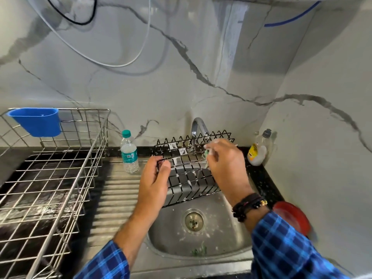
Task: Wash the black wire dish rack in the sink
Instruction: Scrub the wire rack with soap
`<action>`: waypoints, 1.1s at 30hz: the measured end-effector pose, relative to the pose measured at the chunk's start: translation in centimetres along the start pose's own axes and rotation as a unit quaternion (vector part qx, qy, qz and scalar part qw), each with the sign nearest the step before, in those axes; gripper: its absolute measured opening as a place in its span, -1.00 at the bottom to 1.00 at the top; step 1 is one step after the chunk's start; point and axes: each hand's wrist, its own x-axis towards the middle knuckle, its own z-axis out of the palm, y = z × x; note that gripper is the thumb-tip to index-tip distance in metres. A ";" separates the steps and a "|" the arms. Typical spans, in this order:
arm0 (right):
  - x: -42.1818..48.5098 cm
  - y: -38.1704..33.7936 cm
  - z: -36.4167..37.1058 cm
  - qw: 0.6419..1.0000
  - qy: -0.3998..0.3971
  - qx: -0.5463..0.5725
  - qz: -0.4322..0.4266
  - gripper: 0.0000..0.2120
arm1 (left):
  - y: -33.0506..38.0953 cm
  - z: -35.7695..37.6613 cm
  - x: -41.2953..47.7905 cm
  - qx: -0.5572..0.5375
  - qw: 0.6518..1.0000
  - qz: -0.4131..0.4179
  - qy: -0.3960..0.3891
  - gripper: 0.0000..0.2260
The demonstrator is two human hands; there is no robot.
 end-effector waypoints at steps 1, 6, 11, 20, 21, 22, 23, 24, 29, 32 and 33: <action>-0.1 0.4 -0.1 0.999 0.024 0.017 0.015 -0.88 | 0.1 0.0 0.0 -0.011 1.000 -0.005 0.004 -0.89; -1.4 0.0 -0.2 1.000 -0.015 -0.017 -0.017 -0.71 | 0.6 0.1 0.3 -0.025 1.000 0.008 -0.001 -0.86; -1.1 -0.2 -0.9 0.999 -0.010 -0.042 -0.012 -0.86 | 0.8 -0.1 0.3 0.020 0.999 0.040 -0.019 -0.86; -2.0 -5.6 0.0 0.964 -0.135 0.079 -0.214 -0.83 | 1.8 0.5 0.7 0.014 0.997 0.076 0.019 -0.68; -1.9 -5.2 -0.6 0.957 -0.170 0.083 -0.219 -0.82 | 1.7 0.4 0.7 0.020 0.996 0.079 0.024 -0.68; -1.8 -4.6 -1.4 0.951 -0.211 0.072 -0.215 -0.84 | 1.7 0.3 0.7 0.032 0.996 0.083 0.028 -0.67; -1.4 -3.9 -2.3 0.944 -0.255 0.047 -0.206 -0.85 | 1.6 0.1 0.6 0.044 0.995 0.086 0.031 -0.66; -1.0 -3.1 -3.1 0.935 -0.296 0.022 -0.192 -0.86 | 1.5 -0.1 0.6 0.051 0.994 0.086 0.033 -0.66; 0.0 -3.2 -3.1 0.986 -0.092 0.107 -0.089 -0.88 | 1.7 0.2 1.2 0.083 0.989 0.115 0.031 -0.71; 0.5 -5.2 -1.1 0.989 -0.063 0.118 -0.069 -0.82 | 2.6 0.9 1.2 0.085 0.981 0.174 0.025 -0.68; 0.5 -5.4 -0.8 0.988 -0.062 0.120 -0.071 -0.82 | 2.8 1.0 1.2 0.079 0.980 0.181 0.023 -0.65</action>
